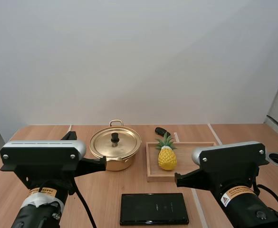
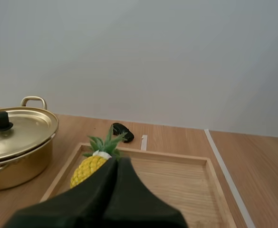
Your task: Open the pot, put the grape inside, and close it
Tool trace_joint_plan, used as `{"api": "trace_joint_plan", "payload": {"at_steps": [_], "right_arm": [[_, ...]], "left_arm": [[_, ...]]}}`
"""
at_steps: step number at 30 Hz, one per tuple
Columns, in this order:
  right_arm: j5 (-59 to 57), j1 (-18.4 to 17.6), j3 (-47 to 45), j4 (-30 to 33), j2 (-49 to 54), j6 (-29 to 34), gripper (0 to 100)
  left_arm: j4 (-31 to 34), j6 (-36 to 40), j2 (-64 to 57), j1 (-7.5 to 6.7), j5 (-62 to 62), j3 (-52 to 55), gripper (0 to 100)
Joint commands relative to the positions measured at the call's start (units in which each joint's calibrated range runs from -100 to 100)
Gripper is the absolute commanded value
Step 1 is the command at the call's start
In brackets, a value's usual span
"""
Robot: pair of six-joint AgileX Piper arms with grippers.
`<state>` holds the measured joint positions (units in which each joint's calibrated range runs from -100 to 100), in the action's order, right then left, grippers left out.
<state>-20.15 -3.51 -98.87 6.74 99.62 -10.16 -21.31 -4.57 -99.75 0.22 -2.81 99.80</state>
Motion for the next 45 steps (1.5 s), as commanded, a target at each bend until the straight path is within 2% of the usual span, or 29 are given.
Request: {"api": "trace_joint_plan", "payload": {"at_steps": [1, 13, 22, 37, 45], "right_arm": [[1.64, 0.16, -1.13, 0.45, 0.38, -0.3, 0], [-7.04, 0.16, -1.13, -2.79, 0.38, 0.92, 0], [-10.45, 0.16, -1.13, -3.41, 0.38, 0.92, 0], [-10.84, 0.16, -1.13, -3.56, 0.38, 0.86, 0], [-10.84, 0.16, -1.13, -3.56, 0.38, 0.86, 0]], "left_arm": [[-0.69, 0.05, -0.25, -0.19, 0.38, 0.2, 0], [0.73, 0.05, -0.25, -0.19, -12.5, 0.2, 0], [2.53, 0.05, -0.25, -0.19, -28.66, 0.2, 0], [2.69, 0.61, -0.25, -0.19, -28.49, 0.2, 0], [2.69, 0.41, -0.25, -1.63, -28.49, 0.2, 0]]}}
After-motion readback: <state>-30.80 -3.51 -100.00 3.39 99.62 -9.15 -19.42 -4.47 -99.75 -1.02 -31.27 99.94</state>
